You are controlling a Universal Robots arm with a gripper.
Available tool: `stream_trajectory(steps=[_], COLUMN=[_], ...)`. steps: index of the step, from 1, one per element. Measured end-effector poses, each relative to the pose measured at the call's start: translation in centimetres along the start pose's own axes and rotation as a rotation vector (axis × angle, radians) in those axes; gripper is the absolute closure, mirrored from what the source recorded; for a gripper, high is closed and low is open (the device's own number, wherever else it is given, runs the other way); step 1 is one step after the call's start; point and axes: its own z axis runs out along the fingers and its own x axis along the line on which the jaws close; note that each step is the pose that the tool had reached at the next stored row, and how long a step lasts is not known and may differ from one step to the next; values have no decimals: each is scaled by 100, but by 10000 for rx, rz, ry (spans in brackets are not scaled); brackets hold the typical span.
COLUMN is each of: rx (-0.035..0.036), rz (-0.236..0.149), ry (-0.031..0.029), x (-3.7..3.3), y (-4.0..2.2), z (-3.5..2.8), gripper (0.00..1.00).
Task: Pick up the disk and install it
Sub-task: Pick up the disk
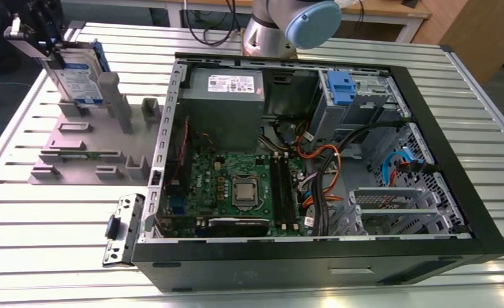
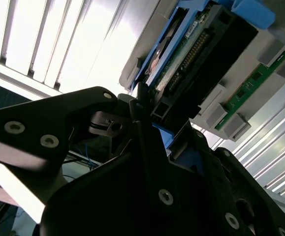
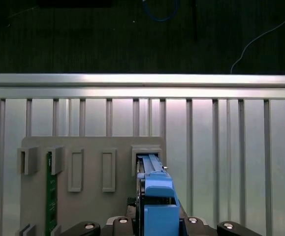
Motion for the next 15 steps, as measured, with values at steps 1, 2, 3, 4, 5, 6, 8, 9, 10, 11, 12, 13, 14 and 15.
stream_trajectory(steps=[1, 2, 3, 4, 5, 6, 8, 9, 10, 11, 12, 13, 14, 15], rx=[0, -1, 0, -1, 0, 0, 0, 1, 0, -1, -1, -1, 0, 0], rz=[0, 0, 0, 0, 0, 0, 0, 0, 0, 0, 1, 1, 1, 0], ry=[-1, -1, -1, -1, -2, -2, -3, -3, -3, -2, -2, -2, -3, -3], x=[0, -1, -1, -1, -1, -2, -2, -3, -3, -4, -4, -4, -5, -5], y=[0, 0, 0, 0, 1, 1, 1, 1, 1, 2, 2, 2, 2, 2], z=[-9, -19, -29, -40, -51, -63, -90, -104, -118, -132, -145, -157, -169, -181], gripper=[64, 64, 64, 64, 64, 64, 64, 64, 64, 64, 64, 64, 64, 64])
